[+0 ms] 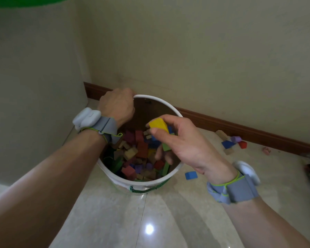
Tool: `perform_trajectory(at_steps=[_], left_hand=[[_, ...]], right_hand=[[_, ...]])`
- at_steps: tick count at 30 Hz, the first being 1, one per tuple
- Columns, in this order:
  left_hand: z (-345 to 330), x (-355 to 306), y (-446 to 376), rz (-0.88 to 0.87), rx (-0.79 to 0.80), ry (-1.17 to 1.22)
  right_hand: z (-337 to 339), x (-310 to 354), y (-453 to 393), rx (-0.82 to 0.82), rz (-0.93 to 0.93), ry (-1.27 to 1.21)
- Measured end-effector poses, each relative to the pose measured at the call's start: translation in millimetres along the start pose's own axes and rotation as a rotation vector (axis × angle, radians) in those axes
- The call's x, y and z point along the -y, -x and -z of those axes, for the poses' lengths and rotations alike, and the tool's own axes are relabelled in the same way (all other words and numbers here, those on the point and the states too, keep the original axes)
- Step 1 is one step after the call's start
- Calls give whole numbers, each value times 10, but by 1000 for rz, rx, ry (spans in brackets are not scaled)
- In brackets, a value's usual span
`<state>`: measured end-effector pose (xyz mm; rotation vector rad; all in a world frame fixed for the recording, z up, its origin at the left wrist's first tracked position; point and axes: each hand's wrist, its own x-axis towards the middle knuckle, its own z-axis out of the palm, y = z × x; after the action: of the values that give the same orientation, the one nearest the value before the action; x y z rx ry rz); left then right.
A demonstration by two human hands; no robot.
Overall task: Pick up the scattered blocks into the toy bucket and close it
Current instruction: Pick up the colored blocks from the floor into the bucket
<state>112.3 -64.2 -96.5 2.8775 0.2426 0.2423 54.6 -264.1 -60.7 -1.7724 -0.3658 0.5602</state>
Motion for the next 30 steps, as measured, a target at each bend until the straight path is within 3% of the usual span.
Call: perform_trajectory(at_steps=[3,6,9,11,14,15,16,17,21,23,26,30], left_hand=[[12,-12,13,-7,-11,6],[22,-8,7,-9,-1,10],[6,-14,-18,-6,12,-5],[-22,-39,-26,-16,11,-3],[-45,-52,-6,-25,-13,-19],[-47,-63,-2,-25,-27,-24],[-49,-78,-1,-27,-41,-24],[-58,-104,-9,-35,-54,-23],[-110,-209,-62,-60,-91,-28],[-146,-247,-106,-73,-100,-38],[-197,-339,-193,-100,-74,-25],[-234,-477,-298,-134,-18,-30]], right_hand=[[55,-28,-11,-10,75,206],[127,-53,6,132,138,416],[99,-87,14,140,210,381],[99,-147,-8,-153,345,175],[347,-421,-120,-844,517,82],[462,-587,-151,-975,510,149],[566,-787,-166,-1002,463,257],[651,-1029,-156,-933,384,394],[709,-2077,185,-348,14,863],[701,-2451,430,-220,-115,973],[734,-2740,597,-212,-49,1087],[960,-2858,502,-397,-7,1116]])
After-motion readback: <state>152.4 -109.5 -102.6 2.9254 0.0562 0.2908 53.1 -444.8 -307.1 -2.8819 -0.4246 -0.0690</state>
